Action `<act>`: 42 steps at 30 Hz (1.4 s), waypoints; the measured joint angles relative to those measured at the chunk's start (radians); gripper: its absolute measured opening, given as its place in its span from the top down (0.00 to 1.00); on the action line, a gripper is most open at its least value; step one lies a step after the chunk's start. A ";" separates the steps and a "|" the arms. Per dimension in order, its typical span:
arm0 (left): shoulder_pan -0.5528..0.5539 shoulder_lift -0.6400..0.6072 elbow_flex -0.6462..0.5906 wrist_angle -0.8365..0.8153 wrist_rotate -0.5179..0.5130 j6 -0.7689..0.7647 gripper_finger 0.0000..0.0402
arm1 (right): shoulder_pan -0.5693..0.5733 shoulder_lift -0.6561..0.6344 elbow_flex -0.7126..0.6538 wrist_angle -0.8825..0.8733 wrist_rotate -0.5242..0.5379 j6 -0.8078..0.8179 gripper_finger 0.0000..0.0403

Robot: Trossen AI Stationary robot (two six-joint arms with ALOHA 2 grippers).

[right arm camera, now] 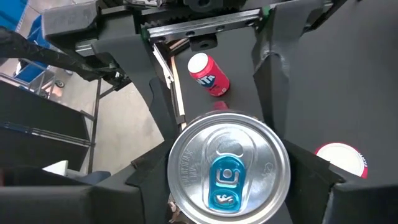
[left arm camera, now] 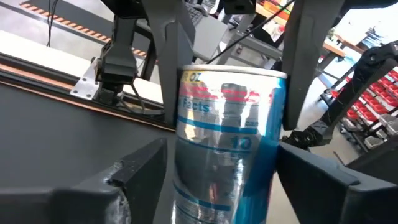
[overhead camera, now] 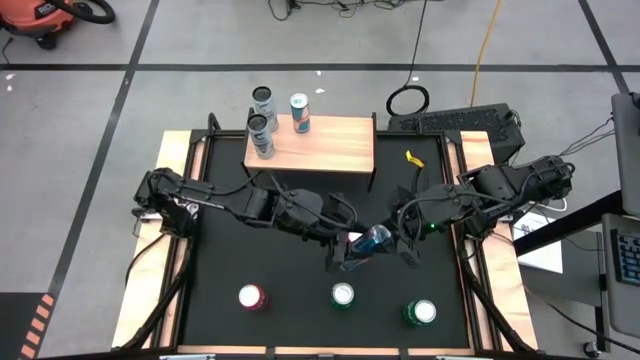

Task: Place canned beverage on shelf
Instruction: Put the blue soda can, aligned with the other blue soda can on the shelf

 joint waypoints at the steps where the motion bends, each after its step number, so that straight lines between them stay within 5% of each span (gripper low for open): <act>1: 0.000 0.000 0.000 0.000 0.000 0.000 0.30 | 0.000 0.000 0.000 0.000 0.000 0.000 0.44; 11: 0.004 0.000 -0.001 -0.003 0.008 0.000 0.40 | 0.000 0.002 0.000 0.000 -0.001 0.005 0.44; 42: 0.004 0.000 -0.002 0.026 0.006 0.001 0.41 | 0.000 0.003 0.000 0.016 0.000 0.000 0.39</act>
